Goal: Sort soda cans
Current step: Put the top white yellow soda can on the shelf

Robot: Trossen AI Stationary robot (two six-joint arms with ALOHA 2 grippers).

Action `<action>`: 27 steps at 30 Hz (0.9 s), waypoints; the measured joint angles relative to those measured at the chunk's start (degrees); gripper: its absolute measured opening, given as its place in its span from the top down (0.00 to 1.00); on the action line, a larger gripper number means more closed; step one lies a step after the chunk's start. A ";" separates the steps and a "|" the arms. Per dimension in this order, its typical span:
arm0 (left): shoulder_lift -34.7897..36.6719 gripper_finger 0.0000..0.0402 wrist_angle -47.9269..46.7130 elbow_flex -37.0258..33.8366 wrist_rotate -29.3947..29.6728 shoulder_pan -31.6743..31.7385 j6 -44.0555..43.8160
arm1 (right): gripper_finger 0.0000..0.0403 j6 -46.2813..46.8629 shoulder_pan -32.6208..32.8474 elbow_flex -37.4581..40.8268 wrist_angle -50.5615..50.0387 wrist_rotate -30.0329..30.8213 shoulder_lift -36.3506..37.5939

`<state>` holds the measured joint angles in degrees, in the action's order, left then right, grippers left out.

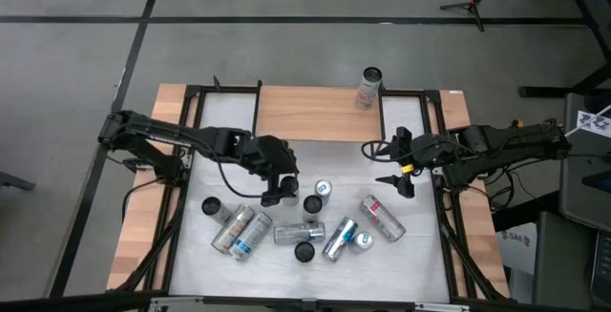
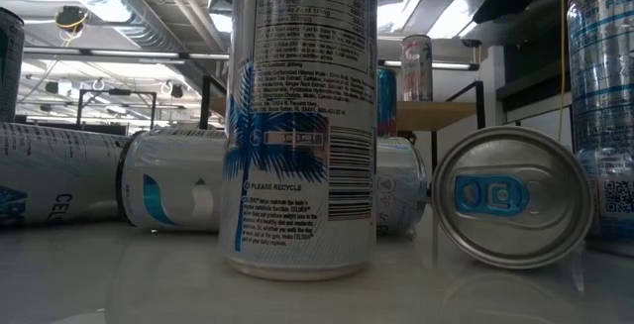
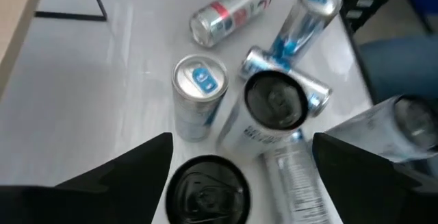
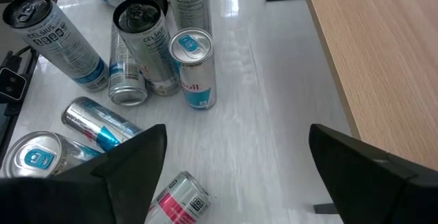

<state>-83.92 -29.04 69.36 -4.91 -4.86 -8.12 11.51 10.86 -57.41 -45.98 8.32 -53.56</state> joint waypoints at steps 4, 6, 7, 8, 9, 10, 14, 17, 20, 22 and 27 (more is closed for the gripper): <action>-1.58 0.15 -0.38 0.00 0.00 0.00 2.00 | 0.13 0.00 -0.01 0.00 0.00 0.00 0.00; -1.99 0.15 -1.27 0.00 0.01 0.00 2.67 | 0.13 0.00 -0.01 0.00 0.00 0.00 0.00; -2.03 0.15 -2.19 0.00 0.15 -0.02 2.73 | 0.13 0.00 -0.01 0.00 0.00 0.01 0.00; -2.03 0.15 -3.02 -0.02 0.75 -0.04 2.73 | 0.13 0.00 0.00 0.00 0.00 0.00 0.00; -2.01 0.15 -3.58 -0.02 1.82 -0.04 2.75 | 0.13 0.00 -0.01 0.00 0.00 0.00 0.00; -2.01 0.15 -4.03 -0.02 3.15 -0.04 2.73 | 0.13 0.00 0.01 0.00 0.00 0.00 0.00; -2.01 0.15 -5.46 -0.02 6.34 -0.07 2.73 | 0.13 0.02 -0.01 0.00 -0.02 0.00 0.00; -2.01 0.15 -5.82 -0.02 6.05 -0.09 2.73 | 0.13 0.00 -0.01 0.00 -0.02 0.00 0.00; -2.01 0.15 -5.83 -0.02 5.36 -0.11 2.73 | 0.13 0.00 0.02 0.00 -0.02 0.00 0.00; -2.01 0.15 -5.83 -0.02 5.38 -0.39 2.73 | 0.13 0.00 0.01 0.00 -0.02 -0.02 0.00; -2.01 0.15 -5.97 -0.27 5.46 -1.42 2.73 | 0.13 0.02 -0.01 0.00 -0.03 -0.02 0.00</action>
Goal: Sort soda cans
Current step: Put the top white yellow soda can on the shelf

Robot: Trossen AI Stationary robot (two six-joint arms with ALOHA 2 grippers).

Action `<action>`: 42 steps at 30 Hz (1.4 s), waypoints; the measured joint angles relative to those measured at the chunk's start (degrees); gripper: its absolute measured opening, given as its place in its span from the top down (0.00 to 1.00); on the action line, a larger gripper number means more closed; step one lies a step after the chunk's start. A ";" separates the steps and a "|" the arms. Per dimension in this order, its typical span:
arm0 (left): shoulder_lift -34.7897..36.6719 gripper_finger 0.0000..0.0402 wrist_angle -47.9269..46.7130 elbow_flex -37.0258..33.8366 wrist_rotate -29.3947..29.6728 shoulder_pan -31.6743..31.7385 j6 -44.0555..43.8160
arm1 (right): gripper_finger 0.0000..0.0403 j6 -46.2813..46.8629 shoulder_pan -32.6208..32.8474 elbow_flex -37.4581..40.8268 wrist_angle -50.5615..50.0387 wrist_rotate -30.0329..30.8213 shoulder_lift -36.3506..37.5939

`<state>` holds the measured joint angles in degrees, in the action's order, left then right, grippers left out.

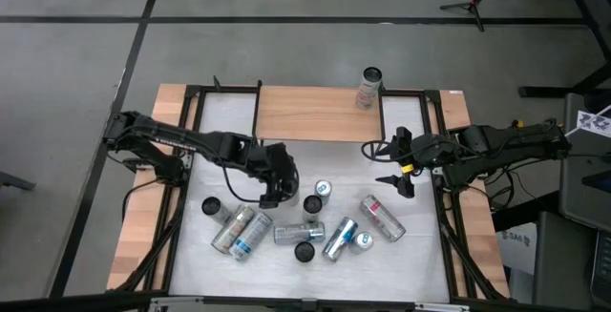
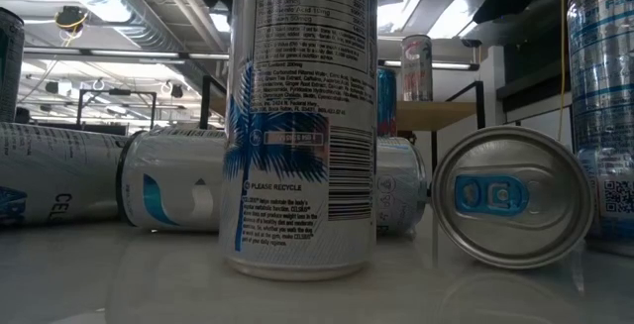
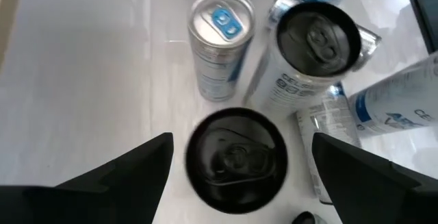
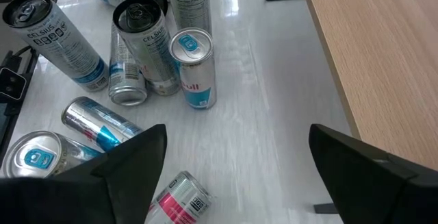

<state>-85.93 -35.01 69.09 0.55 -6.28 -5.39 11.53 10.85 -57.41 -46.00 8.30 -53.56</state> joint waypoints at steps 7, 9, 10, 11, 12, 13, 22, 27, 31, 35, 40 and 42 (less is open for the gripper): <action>0.00 0.15 0.06 -2.23 0.63 -0.70 -0.10 | 0.13 0.00 0.00 0.00 0.00 0.01 0.00; 0.00 0.15 0.26 -3.22 1.70 -0.70 -0.36 | 0.13 0.00 0.00 0.00 0.00 -0.01 0.00; 0.00 0.15 0.73 -3.68 2.21 -0.68 -0.46 | 0.13 0.00 0.01 0.00 0.01 0.00 0.00; 0.00 0.15 1.23 -4.04 2.37 -0.68 -0.46 | 0.13 0.00 0.01 0.00 -0.01 0.00 0.00; 0.00 0.15 1.70 -4.31 2.37 -0.68 -0.46 | 0.13 0.00 0.00 0.00 0.01 0.00 0.00; 0.00 0.15 2.22 -4.58 2.37 -0.65 -0.46 | 0.13 0.00 0.00 0.00 0.01 -0.01 0.00; 0.00 0.15 4.76 -5.71 2.37 -0.68 -0.46 | 0.13 0.00 0.00 0.00 0.01 0.00 0.00; 0.00 0.15 4.88 -5.71 2.37 -0.68 -0.25 | 0.13 0.00 0.02 0.00 -0.01 0.01 0.00; 0.00 0.15 4.88 -5.71 2.37 -0.95 -1.48 | 0.13 0.00 0.02 0.00 0.01 0.02 0.00; 0.00 0.15 4.88 -5.71 2.35 -1.07 -1.56 | 0.13 0.00 0.01 0.00 0.01 0.00 0.00; -0.01 0.15 4.88 -5.71 3.44 -1.05 -1.73 | 0.13 0.00 0.00 -0.01 0.01 0.00 0.00; -0.64 0.15 5.27 -5.71 3.46 -1.05 -1.73 | 0.13 0.00 0.00 -0.02 0.01 0.02 0.00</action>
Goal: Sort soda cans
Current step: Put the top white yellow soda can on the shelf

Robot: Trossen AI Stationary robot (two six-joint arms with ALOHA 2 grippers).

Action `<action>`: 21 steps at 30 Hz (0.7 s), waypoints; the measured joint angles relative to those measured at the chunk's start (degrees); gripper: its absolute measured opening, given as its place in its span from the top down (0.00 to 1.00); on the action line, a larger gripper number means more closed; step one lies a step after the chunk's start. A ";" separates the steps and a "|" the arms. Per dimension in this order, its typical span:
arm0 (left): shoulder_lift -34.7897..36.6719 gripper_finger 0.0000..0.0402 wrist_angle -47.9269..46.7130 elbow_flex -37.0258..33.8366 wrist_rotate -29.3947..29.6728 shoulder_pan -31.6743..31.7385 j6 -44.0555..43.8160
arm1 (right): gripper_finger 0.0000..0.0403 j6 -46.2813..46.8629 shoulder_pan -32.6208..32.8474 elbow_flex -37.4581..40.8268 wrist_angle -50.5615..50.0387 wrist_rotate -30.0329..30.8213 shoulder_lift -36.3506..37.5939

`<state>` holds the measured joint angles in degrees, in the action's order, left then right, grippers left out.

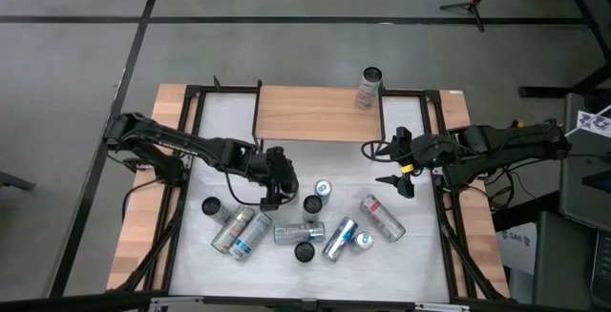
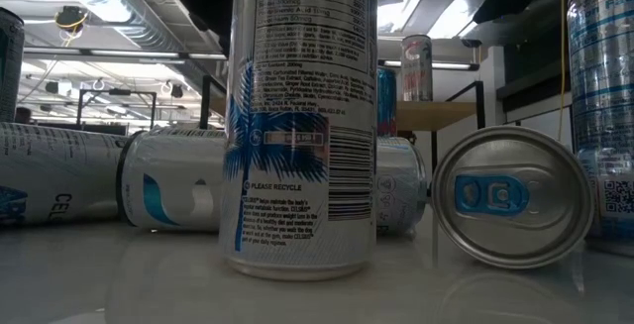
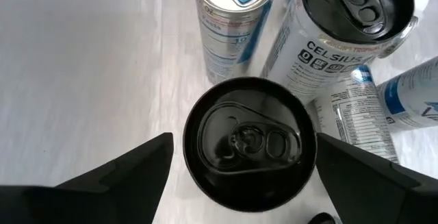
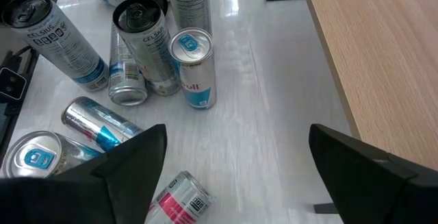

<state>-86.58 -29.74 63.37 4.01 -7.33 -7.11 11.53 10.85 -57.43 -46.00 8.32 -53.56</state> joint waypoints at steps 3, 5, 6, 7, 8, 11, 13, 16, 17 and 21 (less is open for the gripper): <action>-1.25 0.15 0.10 -0.02 -0.07 -0.35 -0.02 | 0.13 0.00 0.02 0.01 -0.01 -0.01 0.00; -2.33 0.15 0.94 0.00 -0.04 -0.76 0.01 | 0.13 0.00 0.00 0.00 -0.04 0.00 0.00; -2.91 0.15 0.76 -0.02 0.01 -1.05 0.02 | 0.13 0.00 0.00 0.00 -0.12 0.00 0.00; -3.40 0.15 1.03 -0.02 0.21 -1.27 0.00 | 0.13 0.00 0.02 0.00 -0.14 0.00 0.00; -3.60 0.15 1.38 -0.02 0.21 -1.35 0.00 | 0.13 0.00 0.00 0.00 -0.17 0.00 0.00; -3.60 0.15 1.60 -0.02 0.65 -1.81 -0.02 | 0.13 0.00 0.00 0.00 -0.44 -0.01 0.00; -3.56 0.17 2.10 -0.02 1.50 -2.01 0.00 | 0.13 0.00 0.01 0.00 -0.46 0.01 0.00; -3.27 0.21 2.51 -0.02 2.21 -2.14 0.00 | 0.13 0.00 0.00 0.00 -0.44 0.00 0.00; -3.27 0.22 2.56 -0.02 2.63 -2.14 0.00 | 0.13 0.00 0.01 0.00 -0.44 0.00 0.00; -3.27 0.31 2.47 -0.02 2.97 -2.12 -0.02 | 0.13 0.00 0.01 0.00 -0.44 0.00 0.00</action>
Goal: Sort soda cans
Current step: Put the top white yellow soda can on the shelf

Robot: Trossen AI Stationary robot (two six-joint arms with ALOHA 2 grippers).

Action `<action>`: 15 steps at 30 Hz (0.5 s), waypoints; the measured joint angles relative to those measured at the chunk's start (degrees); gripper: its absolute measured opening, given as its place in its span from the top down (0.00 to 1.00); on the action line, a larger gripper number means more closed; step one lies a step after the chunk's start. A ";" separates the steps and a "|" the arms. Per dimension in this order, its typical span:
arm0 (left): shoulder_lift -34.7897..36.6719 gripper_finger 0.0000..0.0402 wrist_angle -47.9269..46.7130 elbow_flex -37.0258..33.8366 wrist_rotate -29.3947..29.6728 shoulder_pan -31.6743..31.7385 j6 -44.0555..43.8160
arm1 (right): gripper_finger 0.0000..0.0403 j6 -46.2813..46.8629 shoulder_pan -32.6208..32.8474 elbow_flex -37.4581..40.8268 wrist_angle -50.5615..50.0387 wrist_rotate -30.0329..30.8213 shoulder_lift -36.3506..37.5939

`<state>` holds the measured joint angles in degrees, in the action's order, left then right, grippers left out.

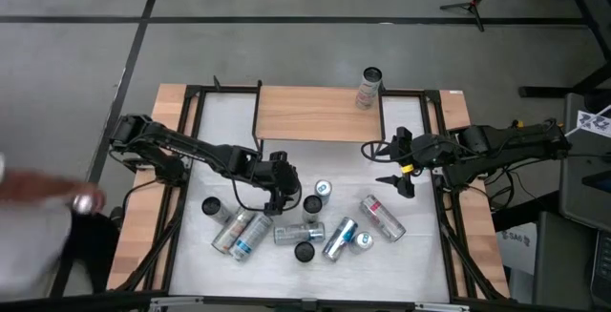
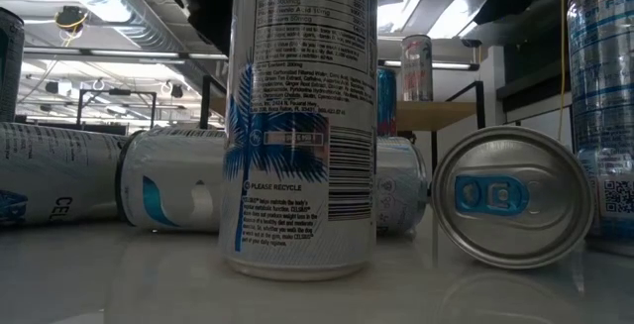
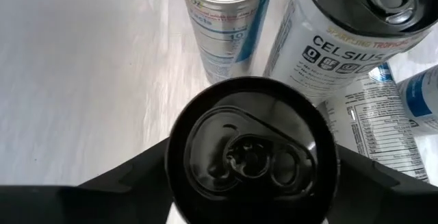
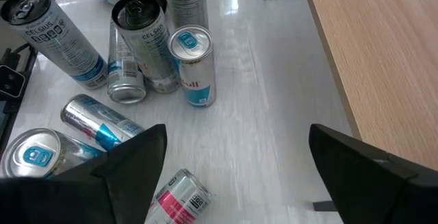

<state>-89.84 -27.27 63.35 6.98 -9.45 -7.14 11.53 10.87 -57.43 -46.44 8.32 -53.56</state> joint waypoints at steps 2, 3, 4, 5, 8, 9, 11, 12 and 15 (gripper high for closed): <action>0.00 0.36 0.05 0.00 0.02 0.04 -0.16 | 0.13 0.00 -0.01 0.00 0.00 0.00 0.00; 0.09 0.38 0.04 0.02 0.05 0.07 -0.53 | 0.13 0.00 0.00 0.00 0.00 0.00 0.00; 0.35 0.40 -0.15 0.02 0.06 0.07 -1.21 | 0.13 0.00 -0.01 0.00 0.00 0.00 0.00; 0.42 0.41 -0.30 0.02 -0.02 0.07 -1.63 | 0.13 0.00 -0.01 0.00 0.00 0.00 0.00; 1.08 0.41 -0.79 0.00 0.53 0.26 -3.06 | 0.13 0.00 -0.01 0.00 0.02 0.00 0.00; 1.49 0.41 -1.09 0.00 0.76 0.30 -3.87 | 0.13 0.00 -0.01 0.00 0.02 0.00 0.00; 2.53 0.41 -0.69 0.00 0.94 0.72 -4.87 | 0.13 0.00 -0.01 0.00 0.07 0.02 0.00; 2.96 0.41 -0.38 0.00 1.05 0.88 -5.37 | 0.13 0.00 -0.01 0.00 0.07 0.00 0.00; 4.63 0.40 -0.78 0.00 1.09 1.50 -7.41 | 0.13 0.00 -0.01 0.00 0.07 0.00 0.00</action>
<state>-85.21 -28.05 63.35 8.08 -7.95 -14.55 11.53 10.85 -57.43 -46.36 8.32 -53.56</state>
